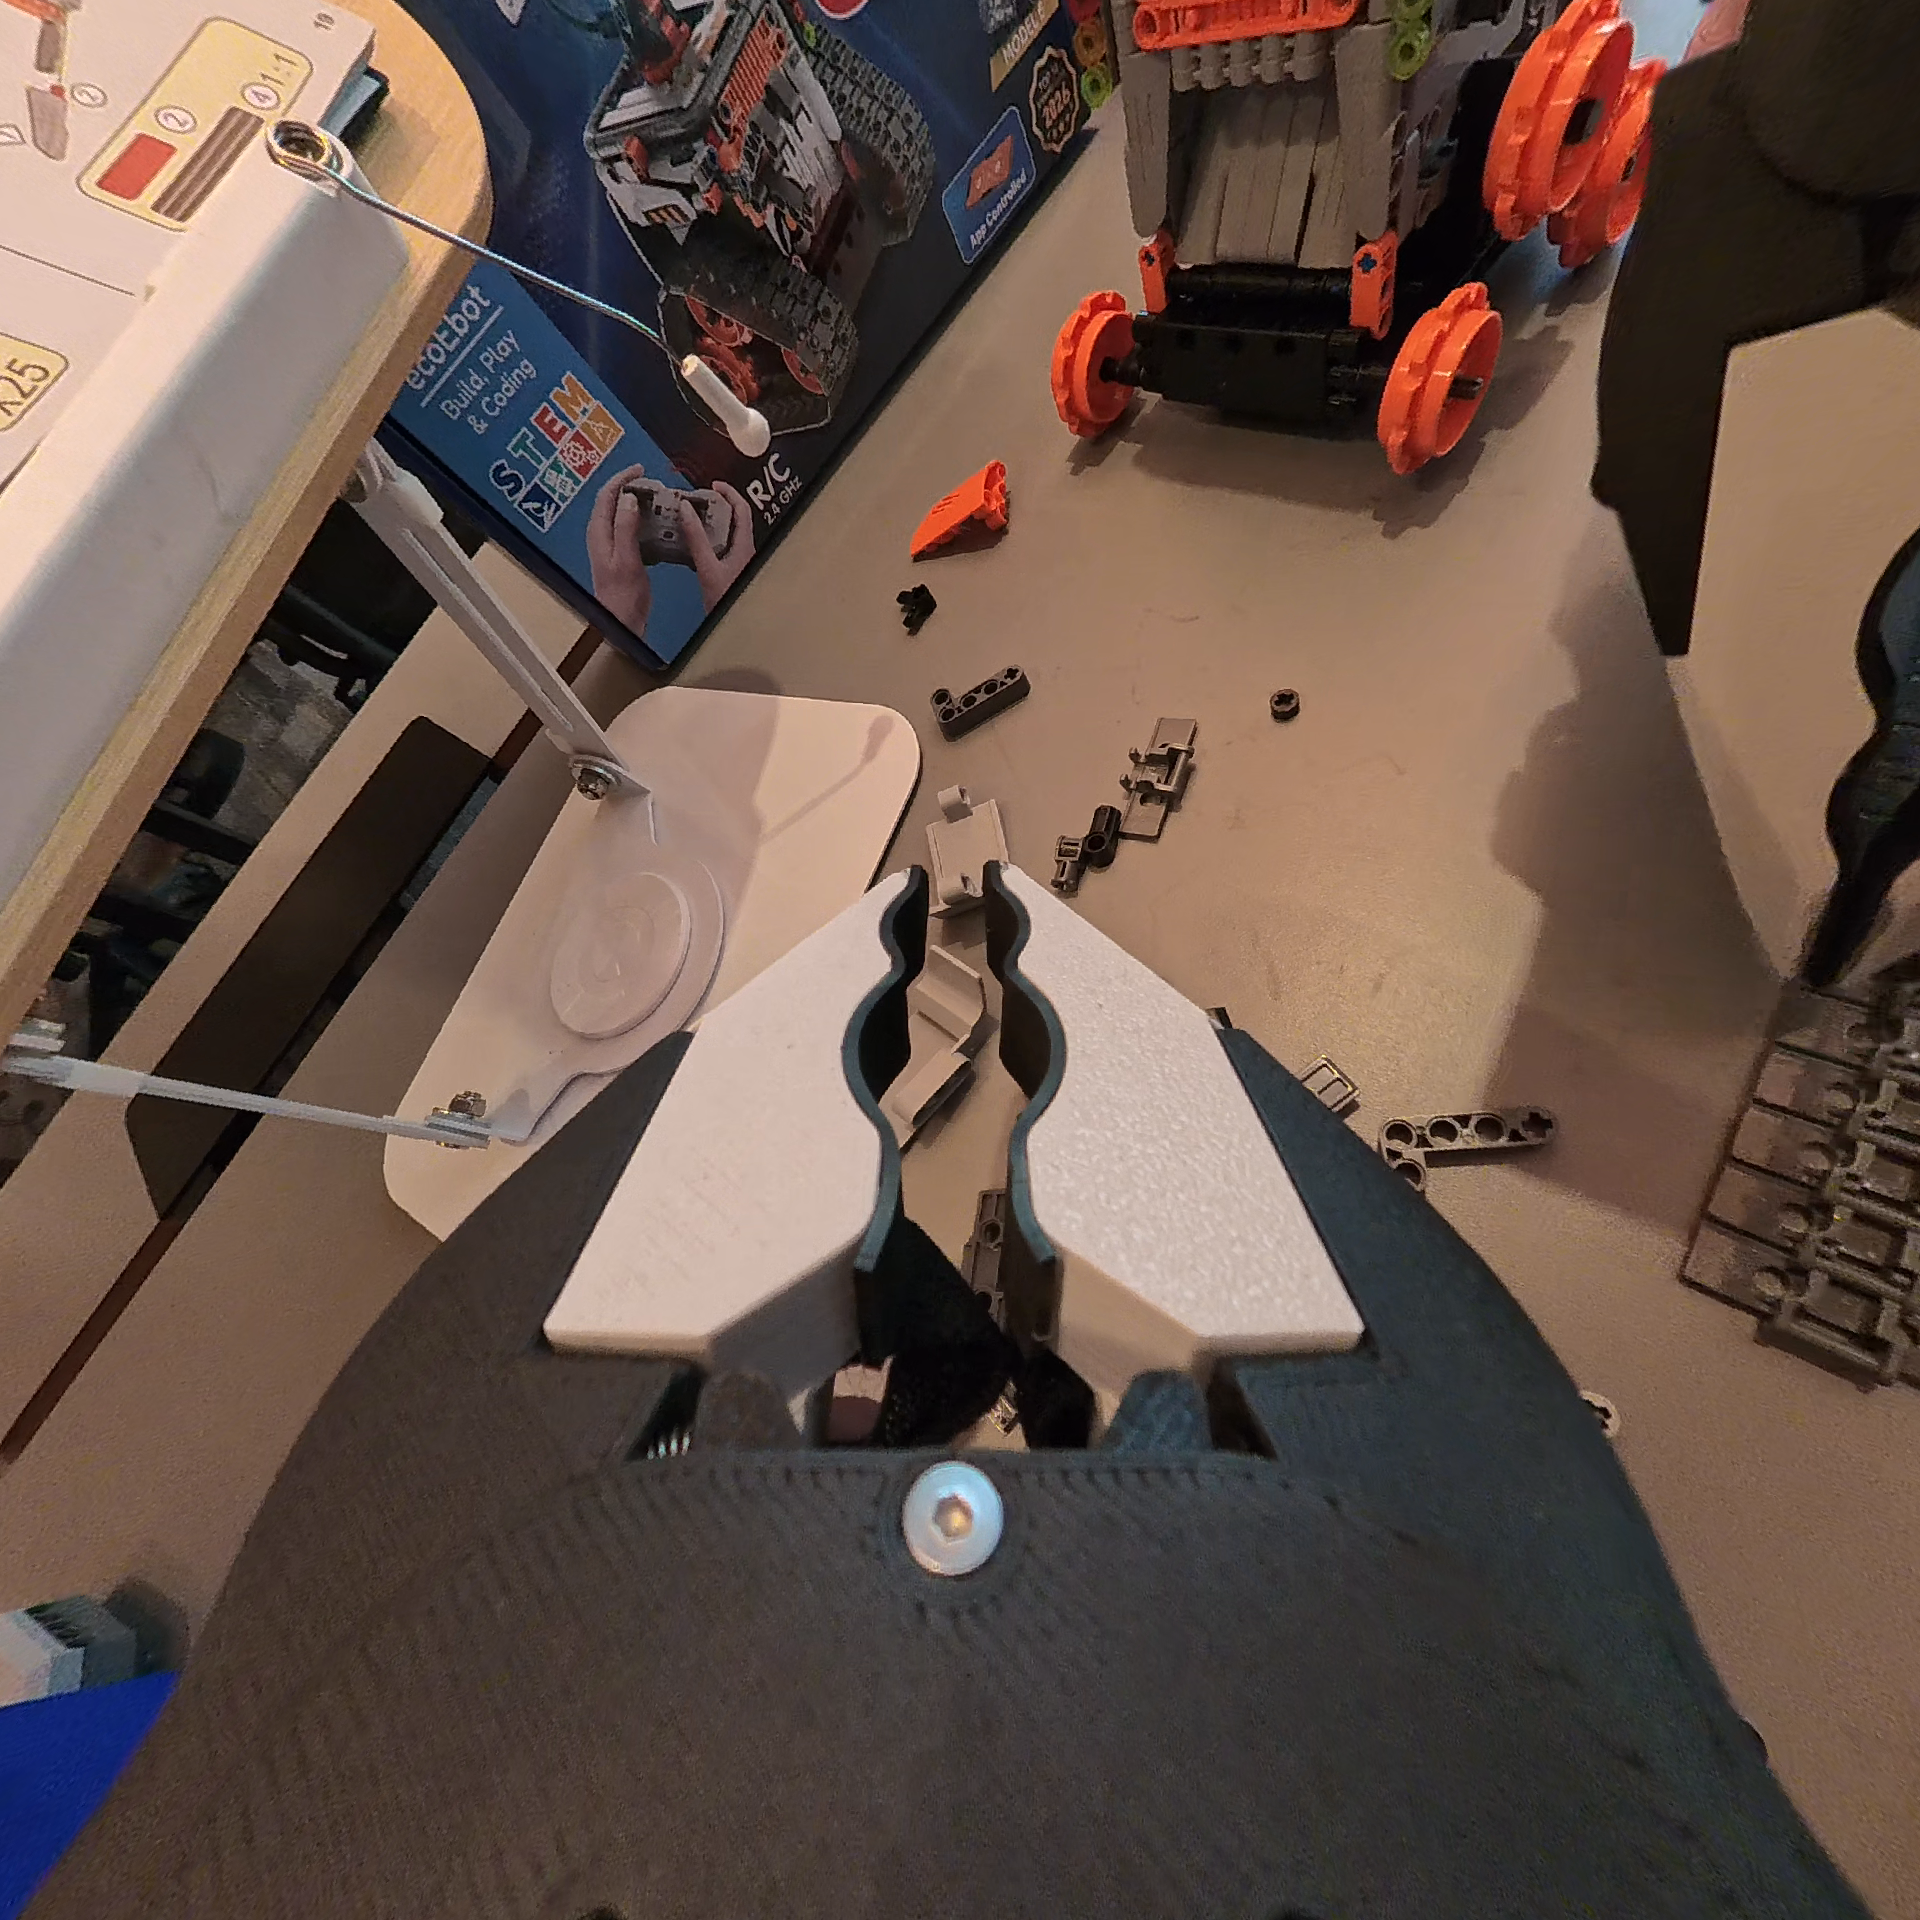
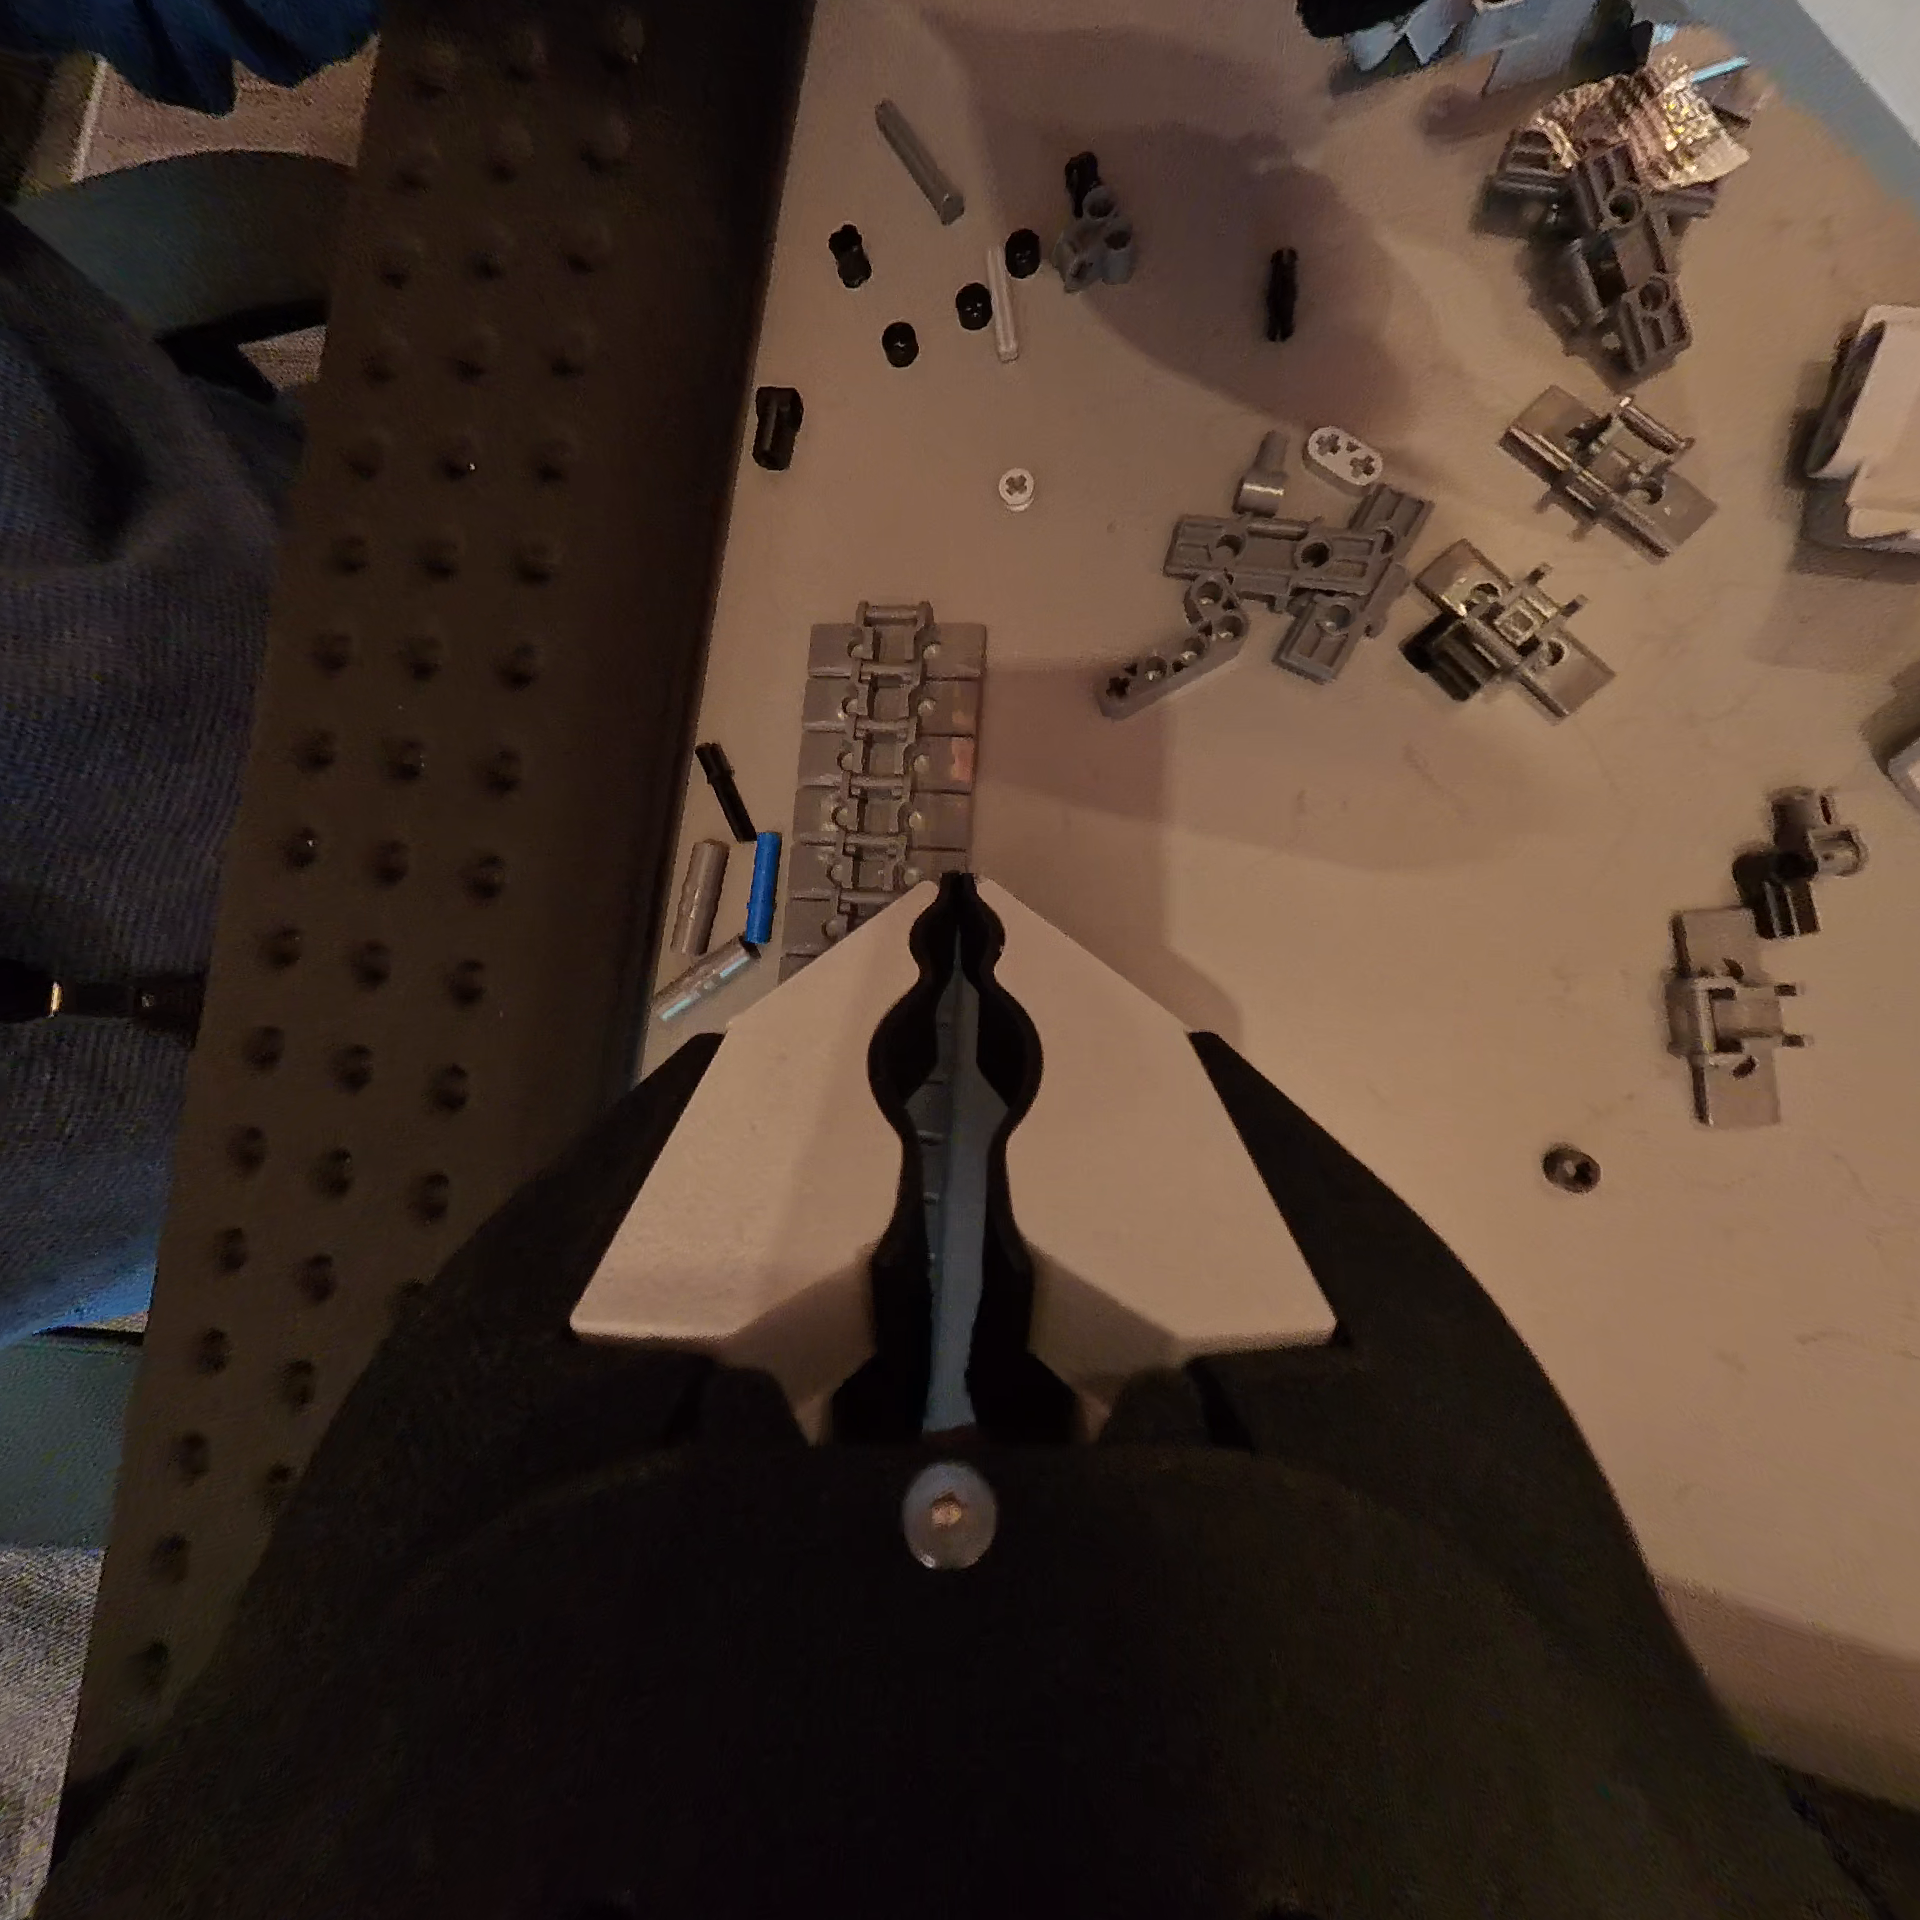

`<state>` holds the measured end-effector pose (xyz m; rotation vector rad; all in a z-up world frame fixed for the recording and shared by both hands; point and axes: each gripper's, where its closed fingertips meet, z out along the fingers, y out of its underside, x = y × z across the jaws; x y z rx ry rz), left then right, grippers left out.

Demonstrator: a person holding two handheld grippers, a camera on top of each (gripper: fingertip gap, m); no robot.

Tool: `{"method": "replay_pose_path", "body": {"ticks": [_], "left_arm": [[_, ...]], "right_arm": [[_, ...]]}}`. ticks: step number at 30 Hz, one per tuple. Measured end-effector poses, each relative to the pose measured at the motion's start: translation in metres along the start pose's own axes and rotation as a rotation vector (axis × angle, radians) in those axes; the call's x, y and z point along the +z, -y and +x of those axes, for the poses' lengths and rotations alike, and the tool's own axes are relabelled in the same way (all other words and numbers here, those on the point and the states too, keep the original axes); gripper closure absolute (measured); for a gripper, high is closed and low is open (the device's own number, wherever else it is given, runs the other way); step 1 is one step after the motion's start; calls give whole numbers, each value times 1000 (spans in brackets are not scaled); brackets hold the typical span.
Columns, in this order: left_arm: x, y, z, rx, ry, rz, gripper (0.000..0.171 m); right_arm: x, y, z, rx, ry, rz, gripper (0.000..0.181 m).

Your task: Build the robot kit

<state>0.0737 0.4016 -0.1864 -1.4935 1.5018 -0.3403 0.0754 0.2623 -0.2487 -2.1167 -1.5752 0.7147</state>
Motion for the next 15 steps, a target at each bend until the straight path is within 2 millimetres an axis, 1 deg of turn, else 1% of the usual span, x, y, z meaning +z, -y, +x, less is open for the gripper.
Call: {"method": "replay_pose_path", "body": {"ticks": [3,6,12,15], "left_arm": [[0,0,1,1,-4,0,162],[1,0,2,7,-6,-5,161],[0,-1,0,2,-2,-3,161],[1,-1,1,4,-6,-5,161]], "right_arm": [[-1,-6,-1,8,7,-10,181],[5,-12,-3,13,20,-29,181],[-6,-15,-1,14,5,-25,181],[-4,-22,-2,23,18,-40,181]]}}
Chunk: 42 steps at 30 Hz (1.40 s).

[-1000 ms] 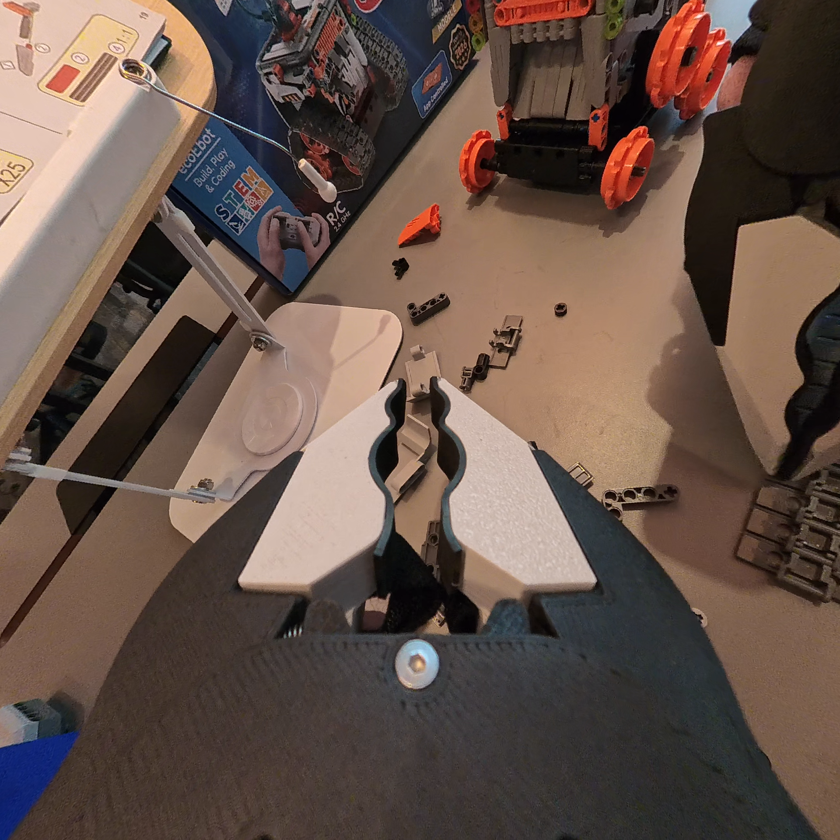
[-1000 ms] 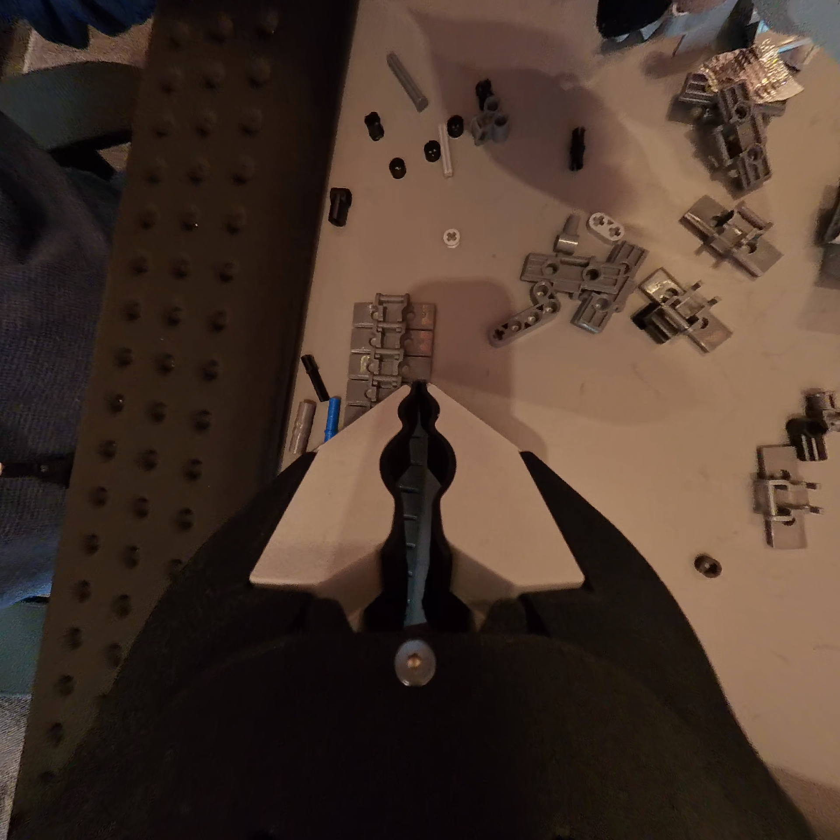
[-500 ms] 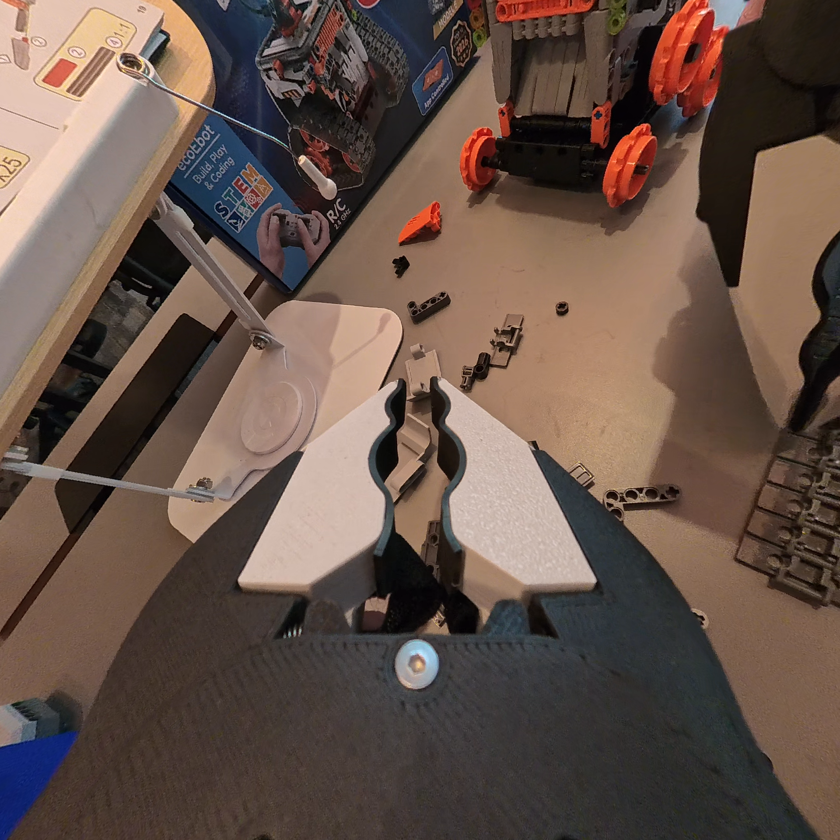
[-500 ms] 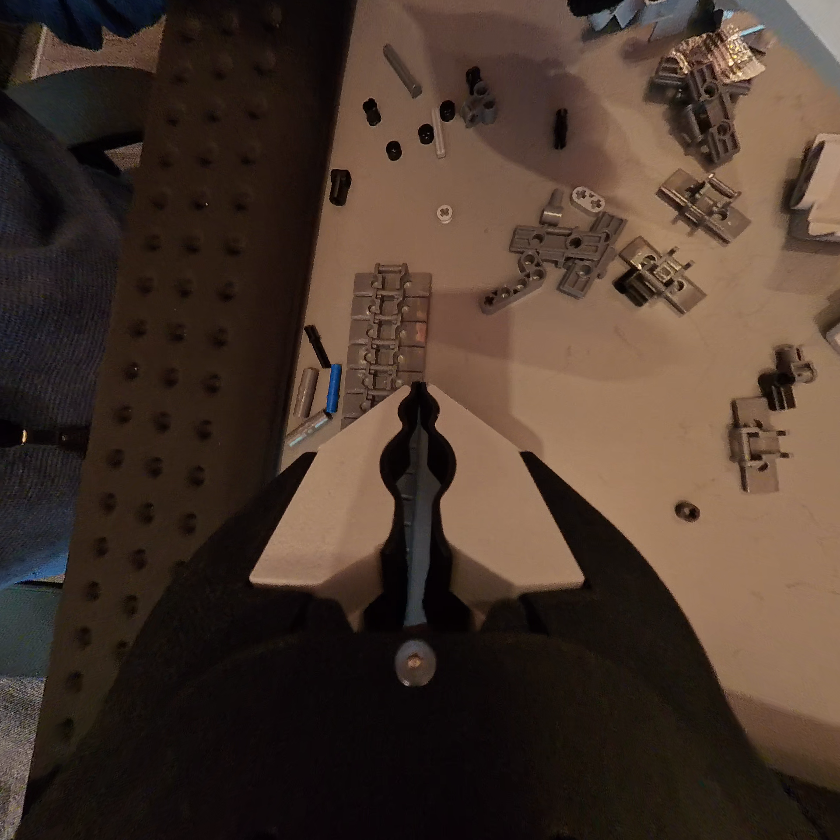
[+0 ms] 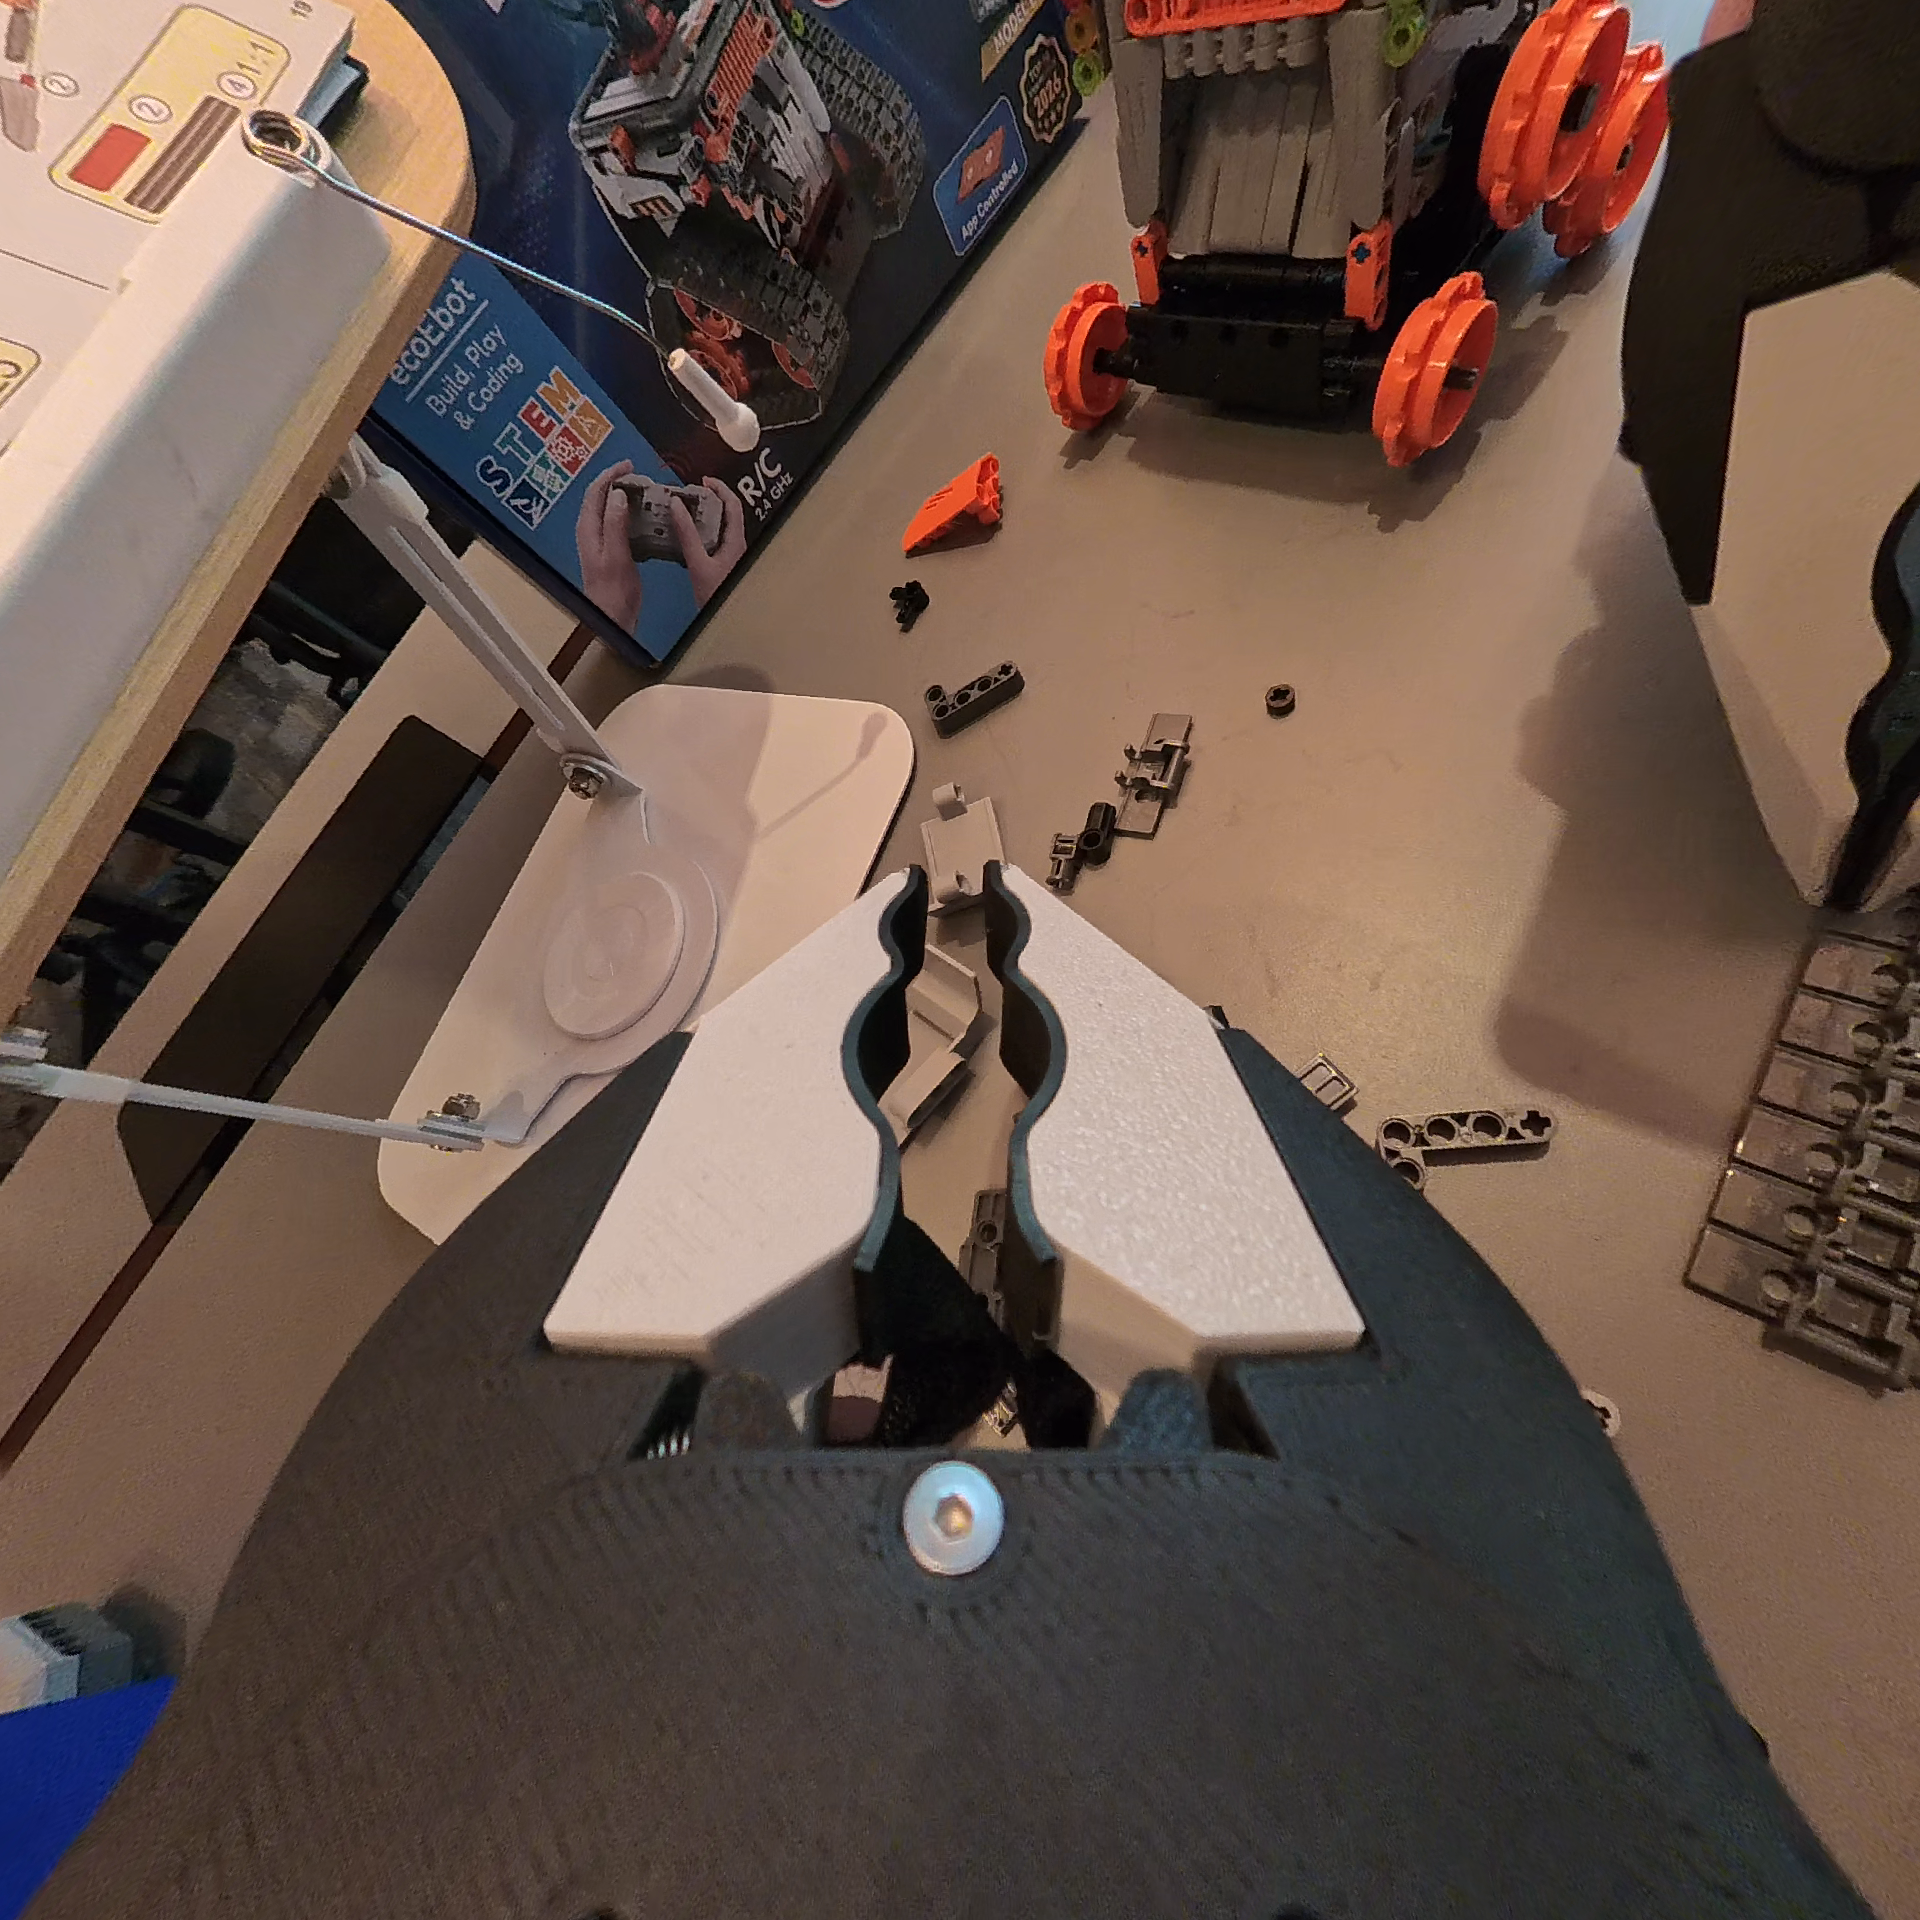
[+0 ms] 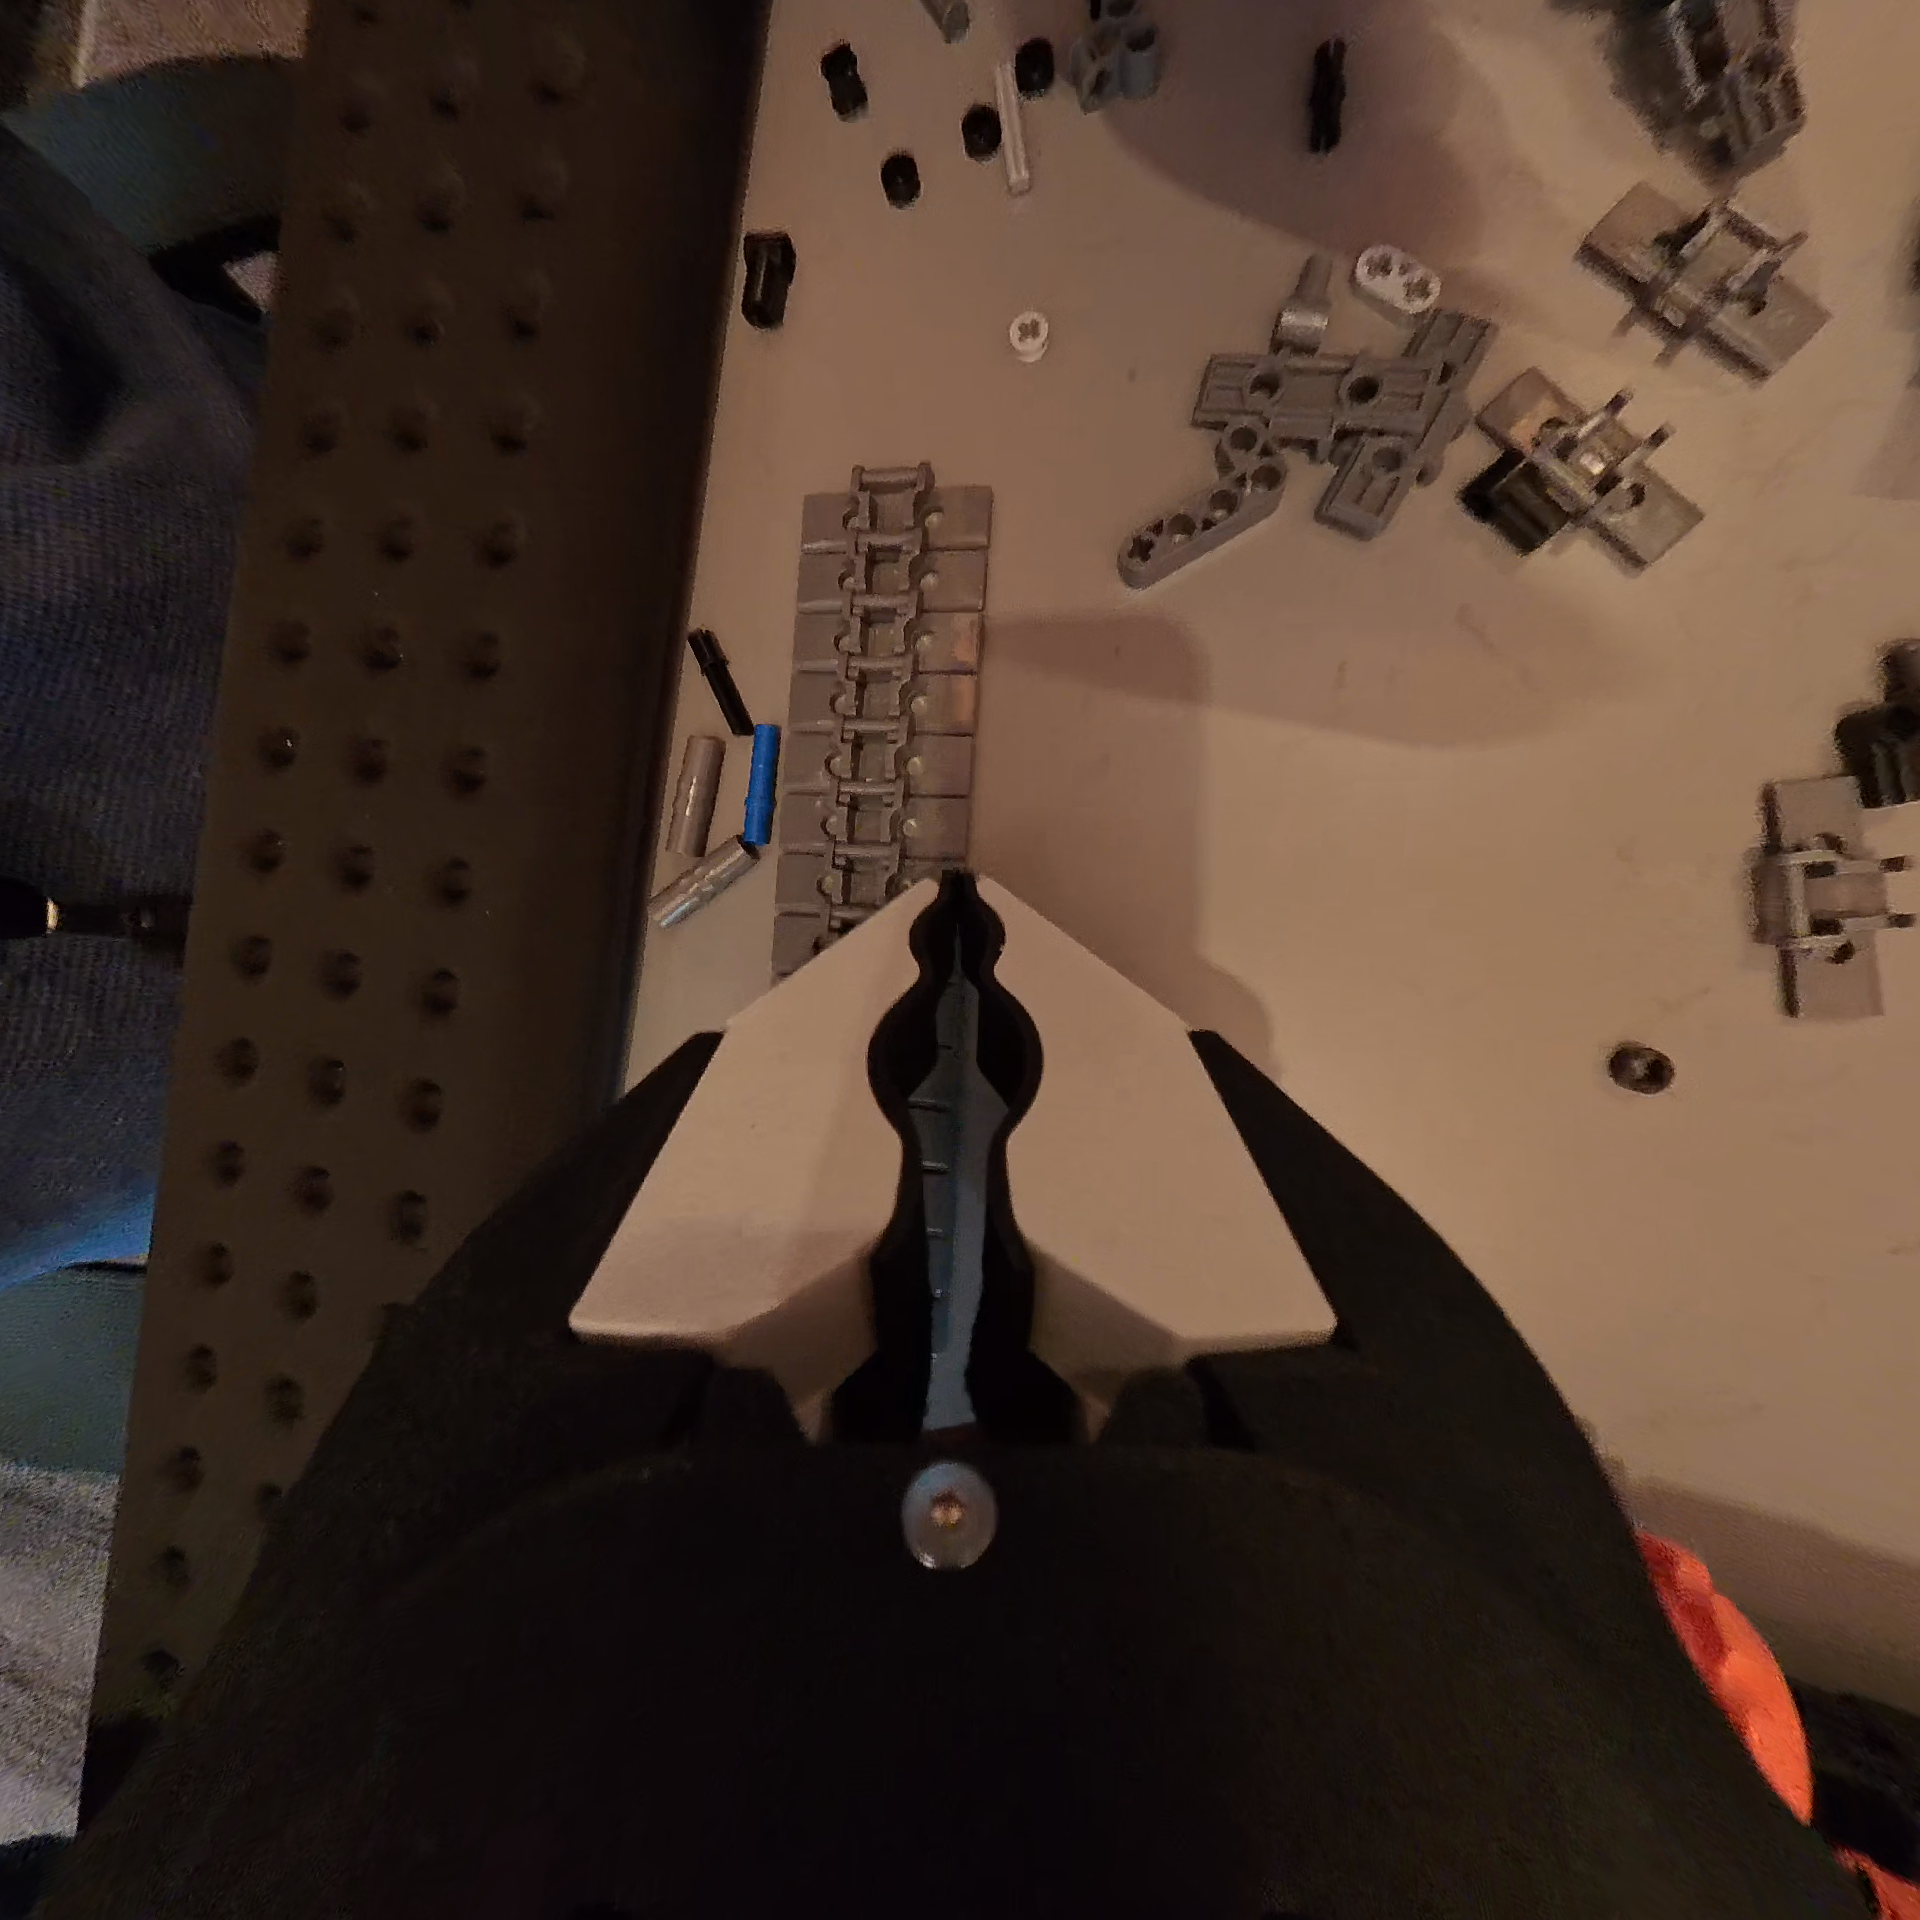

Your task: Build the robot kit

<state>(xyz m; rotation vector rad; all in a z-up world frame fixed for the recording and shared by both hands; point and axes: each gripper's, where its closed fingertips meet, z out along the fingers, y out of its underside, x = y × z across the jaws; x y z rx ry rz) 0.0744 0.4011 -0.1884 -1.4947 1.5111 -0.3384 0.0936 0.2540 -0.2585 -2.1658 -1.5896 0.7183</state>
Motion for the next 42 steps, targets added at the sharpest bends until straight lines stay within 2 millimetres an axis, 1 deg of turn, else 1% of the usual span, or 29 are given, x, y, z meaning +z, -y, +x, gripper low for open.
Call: {"method": "replay_pose_path", "body": {"ticks": [2,4,8,11,16,19,21,24,27,32,35,37,40,42], "left_arm": [[1,0,1,4,-1,-4,161],[1,-1,1,3,0,-4,161],[1,-1,0,-2,0,-3,161],[3,-2,2,3,-4,-9,161],[4,-1,2,2,-5,-11,161],[4,-2,2,1,-6,-14,161],[5,-2,3,3,-9,-16,161],[6,-2,3,5,-9,-18,161],[6,-2,2,2,-8,-17,161],[8,-3,4,5,-12,-23,161],[9,-3,4,10,-8,-26,161],[8,-3,3,9,-6,-27,161],[9,-4,2,5,-4,-27,161],[9,-4,2,7,-5,-31,161]], "right_arm": [[0,0,0,0,2,5,181],[-4,-2,3,-6,-31,-7,181],[-11,-6,0,4,-17,8,181],[-7,-11,-2,15,2,-1,181],[-14,-12,-1,16,-7,7,181],[-12,-19,-2,20,-2,-10,181],[-12,-19,-3,24,3,-2,181],[-19,-18,-2,24,-9,15,181],[-25,-21,-2,27,-13,20,181],[-19,-31,-4,40,3,-4,181],[-26,-28,-2,41,-13,21,181],[-28,-30,-3,43,-17,24,181],[-24,-38,-4,51,-2,2,181],[-25,-37,-3,53,-6,11,181]]}}
